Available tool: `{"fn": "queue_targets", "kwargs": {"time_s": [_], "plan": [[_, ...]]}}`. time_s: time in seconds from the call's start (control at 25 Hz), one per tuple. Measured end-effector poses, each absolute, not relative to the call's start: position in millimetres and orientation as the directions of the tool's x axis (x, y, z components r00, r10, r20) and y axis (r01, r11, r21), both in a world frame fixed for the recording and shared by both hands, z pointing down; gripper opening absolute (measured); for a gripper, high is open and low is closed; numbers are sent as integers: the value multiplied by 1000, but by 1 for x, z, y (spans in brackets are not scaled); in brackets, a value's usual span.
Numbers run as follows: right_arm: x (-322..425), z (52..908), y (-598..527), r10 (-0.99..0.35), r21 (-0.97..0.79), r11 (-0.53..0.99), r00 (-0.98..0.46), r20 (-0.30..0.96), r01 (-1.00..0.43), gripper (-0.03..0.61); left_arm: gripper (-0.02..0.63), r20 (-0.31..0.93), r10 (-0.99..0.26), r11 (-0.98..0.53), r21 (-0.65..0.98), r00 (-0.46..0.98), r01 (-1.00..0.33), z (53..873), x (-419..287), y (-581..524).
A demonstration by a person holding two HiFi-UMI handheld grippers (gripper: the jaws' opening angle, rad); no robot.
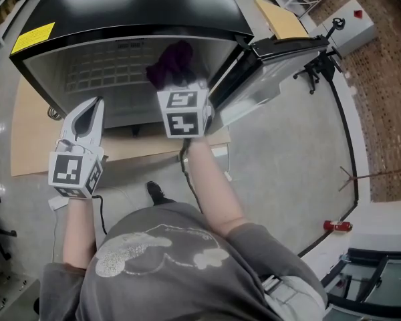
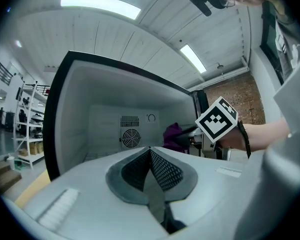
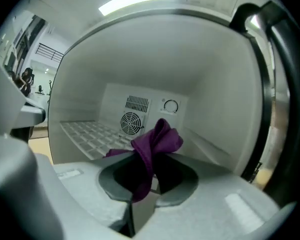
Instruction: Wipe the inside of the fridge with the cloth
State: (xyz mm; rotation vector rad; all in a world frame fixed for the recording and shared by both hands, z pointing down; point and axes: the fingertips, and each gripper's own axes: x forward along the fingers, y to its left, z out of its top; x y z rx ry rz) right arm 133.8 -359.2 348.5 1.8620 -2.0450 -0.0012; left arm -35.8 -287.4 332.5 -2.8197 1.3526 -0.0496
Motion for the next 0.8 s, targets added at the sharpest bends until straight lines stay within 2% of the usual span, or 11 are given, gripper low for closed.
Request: {"fn": "queue_targets", "kwargs": {"time_s": [0.24,0.8], "plan": [[145,306,-352,-996,236,-26,46,79,-971,43,15,15,-773,-634,-21,634,-773,327,-34,-283],[172,315,-297,-982,196,-164,179,63,-967,43,15,19,-745,-667,-18,667,-745,333,-32,-257]]}}
